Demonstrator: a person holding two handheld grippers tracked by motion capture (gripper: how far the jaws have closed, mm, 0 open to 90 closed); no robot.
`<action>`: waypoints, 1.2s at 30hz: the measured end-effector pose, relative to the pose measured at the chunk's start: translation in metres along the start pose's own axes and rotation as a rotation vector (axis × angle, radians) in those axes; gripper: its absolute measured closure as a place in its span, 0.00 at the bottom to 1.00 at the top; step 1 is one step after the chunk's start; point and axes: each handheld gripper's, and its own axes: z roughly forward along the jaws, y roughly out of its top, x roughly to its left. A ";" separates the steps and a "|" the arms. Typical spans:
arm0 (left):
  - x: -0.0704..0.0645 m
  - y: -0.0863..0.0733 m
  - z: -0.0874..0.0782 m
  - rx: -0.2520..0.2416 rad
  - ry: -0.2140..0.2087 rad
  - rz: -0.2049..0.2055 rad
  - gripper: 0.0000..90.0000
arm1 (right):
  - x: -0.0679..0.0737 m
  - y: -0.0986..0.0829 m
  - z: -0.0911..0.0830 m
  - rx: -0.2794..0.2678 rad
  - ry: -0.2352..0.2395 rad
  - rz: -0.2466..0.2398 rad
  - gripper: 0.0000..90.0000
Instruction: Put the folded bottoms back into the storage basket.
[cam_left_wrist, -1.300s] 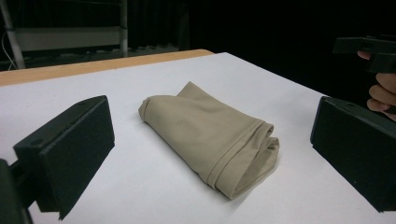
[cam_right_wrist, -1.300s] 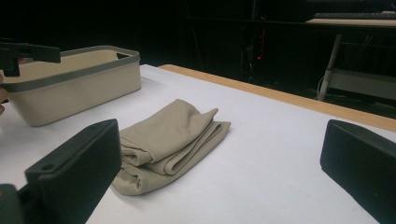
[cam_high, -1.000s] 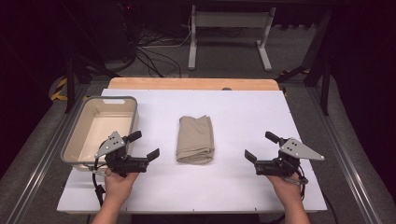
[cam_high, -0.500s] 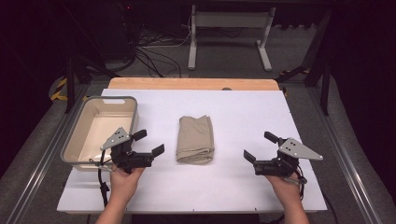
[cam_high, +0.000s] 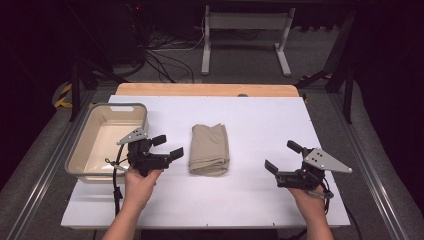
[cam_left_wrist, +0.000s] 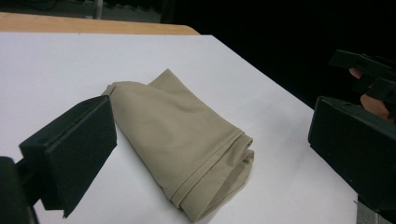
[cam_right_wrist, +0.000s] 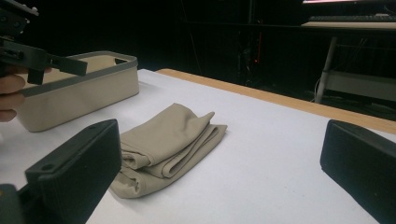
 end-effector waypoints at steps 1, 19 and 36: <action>0.000 0.002 0.002 0.010 0.005 -0.008 0.02 | 0.000 0.000 -0.001 -0.001 -0.001 0.004 0.00; 0.010 0.005 0.034 0.154 0.056 -0.119 0.04 | -0.007 0.002 -0.010 -0.025 -0.030 0.006 0.00; 0.026 0.005 0.067 0.239 0.024 -0.249 0.04 | -0.008 0.003 -0.011 -0.029 -0.029 0.006 0.00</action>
